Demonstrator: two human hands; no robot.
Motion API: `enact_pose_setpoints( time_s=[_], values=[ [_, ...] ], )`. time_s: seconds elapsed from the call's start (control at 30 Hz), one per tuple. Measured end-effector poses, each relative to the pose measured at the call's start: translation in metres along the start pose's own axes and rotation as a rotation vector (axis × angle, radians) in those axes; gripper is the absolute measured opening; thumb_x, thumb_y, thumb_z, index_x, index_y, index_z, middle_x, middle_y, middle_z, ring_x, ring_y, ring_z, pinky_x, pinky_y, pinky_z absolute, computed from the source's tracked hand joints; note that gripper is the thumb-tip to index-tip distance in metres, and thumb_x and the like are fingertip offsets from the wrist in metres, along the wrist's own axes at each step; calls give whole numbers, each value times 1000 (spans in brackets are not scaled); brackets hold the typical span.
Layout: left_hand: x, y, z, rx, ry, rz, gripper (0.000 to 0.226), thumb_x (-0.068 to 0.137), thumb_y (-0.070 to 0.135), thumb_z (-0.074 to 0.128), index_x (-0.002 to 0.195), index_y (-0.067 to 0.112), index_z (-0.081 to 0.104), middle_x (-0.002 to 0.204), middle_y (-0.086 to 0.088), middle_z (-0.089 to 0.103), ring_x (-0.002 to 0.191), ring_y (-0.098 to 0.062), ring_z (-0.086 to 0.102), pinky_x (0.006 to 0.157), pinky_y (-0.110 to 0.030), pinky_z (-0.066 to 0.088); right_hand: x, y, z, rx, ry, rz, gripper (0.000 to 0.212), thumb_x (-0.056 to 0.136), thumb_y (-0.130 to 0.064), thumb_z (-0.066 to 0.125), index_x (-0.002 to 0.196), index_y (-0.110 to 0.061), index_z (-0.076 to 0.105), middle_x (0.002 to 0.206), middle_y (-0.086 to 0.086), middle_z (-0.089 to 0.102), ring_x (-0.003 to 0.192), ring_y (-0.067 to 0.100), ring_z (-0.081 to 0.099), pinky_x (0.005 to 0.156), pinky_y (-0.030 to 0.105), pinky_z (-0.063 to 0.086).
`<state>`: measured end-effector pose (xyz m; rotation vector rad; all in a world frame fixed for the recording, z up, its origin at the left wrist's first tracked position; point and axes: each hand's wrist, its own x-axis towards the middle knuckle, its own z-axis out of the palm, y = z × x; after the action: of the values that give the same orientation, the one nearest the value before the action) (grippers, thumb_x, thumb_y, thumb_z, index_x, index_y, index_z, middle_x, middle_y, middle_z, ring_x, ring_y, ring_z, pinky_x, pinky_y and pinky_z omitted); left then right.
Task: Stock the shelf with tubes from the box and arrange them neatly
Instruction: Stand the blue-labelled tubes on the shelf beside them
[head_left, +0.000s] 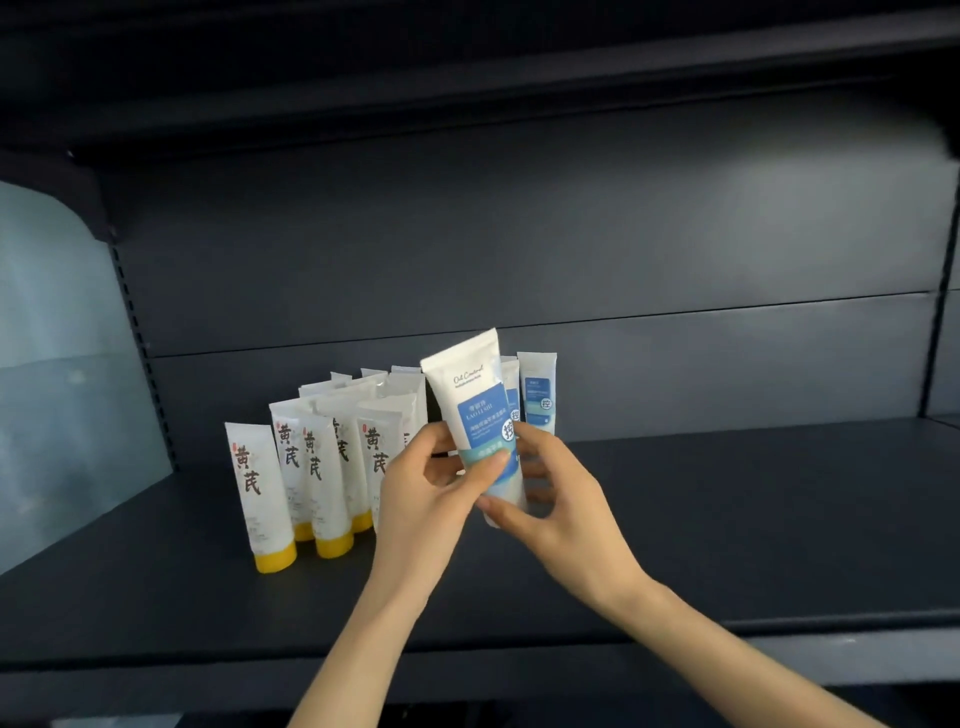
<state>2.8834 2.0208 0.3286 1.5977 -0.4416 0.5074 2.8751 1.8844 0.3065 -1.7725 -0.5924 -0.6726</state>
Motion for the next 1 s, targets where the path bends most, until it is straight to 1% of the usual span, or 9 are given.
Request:
enact_pose_setpoints(
  time_s=[0.17, 0.27, 0.37, 0.43, 0.5, 0.6, 0.67, 0.83, 1.0],
  values=[
    [-5, 7, -4, 21, -125, 7, 40, 77, 43, 62, 114, 27, 61, 105, 15, 71, 95, 4, 65, 68, -6, 48, 7, 8, -1, 44, -22, 26, 50, 79, -22, 76, 117, -44, 53, 116, -16, 62, 101, 8, 63, 85, 23, 54],
    [-12, 9, -14, 108, -223, -36, 40, 79, 66, 45, 117, 55, 47, 111, 43, 56, 105, 22, 50, 74, 1, 41, 19, 21, -4, 105, -27, 105, 52, 79, -20, 76, 125, -28, 55, 109, -9, 66, 95, 13, 66, 85, 27, 55],
    [-25, 1, -29, 337, -242, -38, 59, 76, 83, 34, 130, 61, 33, 129, 48, 39, 121, 27, 29, 92, -5, 33, 44, 42, -14, 80, -9, 201, 51, 79, -20, 76, 122, -29, 50, 107, -5, 64, 92, 14, 67, 79, 25, 56],
    [-34, -5, -40, 596, -245, 19, 69, 75, 84, 24, 138, 57, 25, 139, 44, 25, 126, 26, 19, 106, -15, 25, 62, 59, -22, -1, -11, 256, 50, 79, -23, 76, 118, -34, 45, 106, -9, 62, 93, 12, 65, 72, 18, 53],
    [-42, -10, -51, 829, -240, 79, 73, 74, 82, 11, 141, 54, 17, 138, 40, 17, 118, 33, 10, 109, -16, 19, 79, 81, -27, -72, 11, 316, 52, 80, -24, 76, 122, -27, 46, 109, -7, 61, 93, 10, 62, 68, 12, 47],
    [-51, -15, -66, 1003, -211, 99, 80, 71, 79, 1, 143, 47, 14, 139, 36, 14, 126, 23, 8, 107, -13, 11, 96, 112, -32, -141, 33, 425, 58, 82, -22, 73, 130, -15, 42, 120, 2, 59, 102, 15, 58, 74, 19, 47],
    [-55, -19, -74, 1057, -200, 70, 85, 71, 78, -1, 146, 42, 18, 145, 31, 18, 134, 12, 12, 109, -16, 11, 101, 130, -31, -190, 34, 488, 61, 83, -20, 72, 133, -11, 40, 125, 6, 57, 107, 18, 56, 80, 25, 45],
    [-63, -27, -87, 1082, -189, -1, 67, 75, 78, -3, 136, 52, 6, 145, 33, 12, 133, 14, 8, 111, -19, 15, 103, 159, -24, -215, 32, 553, 59, 84, -17, 71, 132, -8, 38, 129, 9, 53, 102, 15, 51, 82, 26, 42],
    [-65, -29, -91, 1055, -149, -31, 81, 68, 76, 1, 140, 45, 22, 142, 30, 19, 127, 12, 15, 109, -24, 25, 110, 167, -21, -260, 36, 557, 55, 84, -14, 70, 129, -5, 40, 129, 11, 53, 112, 20, 53, 83, 25, 41]
  ],
)
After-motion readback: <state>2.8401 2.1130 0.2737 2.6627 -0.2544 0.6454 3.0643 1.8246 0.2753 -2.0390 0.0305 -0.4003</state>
